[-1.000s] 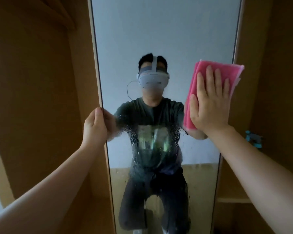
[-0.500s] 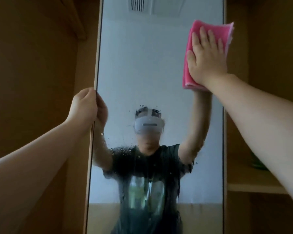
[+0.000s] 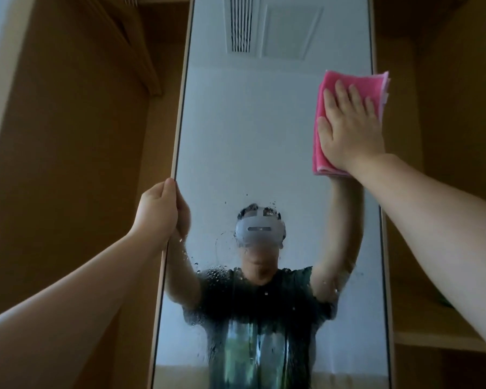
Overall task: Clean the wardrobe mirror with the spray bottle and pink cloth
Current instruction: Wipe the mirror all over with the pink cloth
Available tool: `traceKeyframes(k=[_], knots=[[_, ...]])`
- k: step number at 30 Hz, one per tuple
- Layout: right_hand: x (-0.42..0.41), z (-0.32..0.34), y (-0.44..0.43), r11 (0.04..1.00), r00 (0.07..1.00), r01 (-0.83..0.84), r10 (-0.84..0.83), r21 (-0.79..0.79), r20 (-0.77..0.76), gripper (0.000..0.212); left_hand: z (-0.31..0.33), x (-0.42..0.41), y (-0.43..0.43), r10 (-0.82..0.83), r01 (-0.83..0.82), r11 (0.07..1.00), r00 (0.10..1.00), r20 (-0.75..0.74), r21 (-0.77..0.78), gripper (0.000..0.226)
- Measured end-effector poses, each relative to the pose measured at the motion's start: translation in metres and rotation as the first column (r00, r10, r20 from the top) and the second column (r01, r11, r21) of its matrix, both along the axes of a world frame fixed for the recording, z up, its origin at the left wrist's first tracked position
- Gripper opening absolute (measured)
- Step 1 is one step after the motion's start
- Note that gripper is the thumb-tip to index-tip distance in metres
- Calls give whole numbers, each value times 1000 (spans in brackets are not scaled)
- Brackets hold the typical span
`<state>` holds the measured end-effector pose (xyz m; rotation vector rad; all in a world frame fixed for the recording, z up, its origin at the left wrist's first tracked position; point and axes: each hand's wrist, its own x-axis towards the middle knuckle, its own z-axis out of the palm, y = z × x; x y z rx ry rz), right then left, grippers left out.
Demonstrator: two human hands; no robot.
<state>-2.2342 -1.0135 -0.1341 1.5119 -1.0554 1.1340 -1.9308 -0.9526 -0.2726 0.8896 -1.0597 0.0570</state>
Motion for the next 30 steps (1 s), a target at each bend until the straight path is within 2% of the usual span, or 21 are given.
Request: traceKeyframes(k=[6, 14, 24, 30], knots=[[-3, -27, 5, 999, 1000, -2, 2, 34, -4, 64, 0, -4, 6, 28, -29, 999, 1000, 12, 17, 49], [-3, -98, 7, 998, 999, -33, 33, 54, -2, 63, -9, -1, 10, -14, 15, 996, 1000, -10, 92, 51], [-2, -176, 6, 996, 998, -54, 57, 70, -41, 57, -17, -3, 17, -8, 5, 995, 999, 32, 103, 41], [-3, -177, 8, 993, 994, -60, 68, 101, -82, 58, -18, 1, 18, -18, 11, 995, 998, 64, 99, 45]])
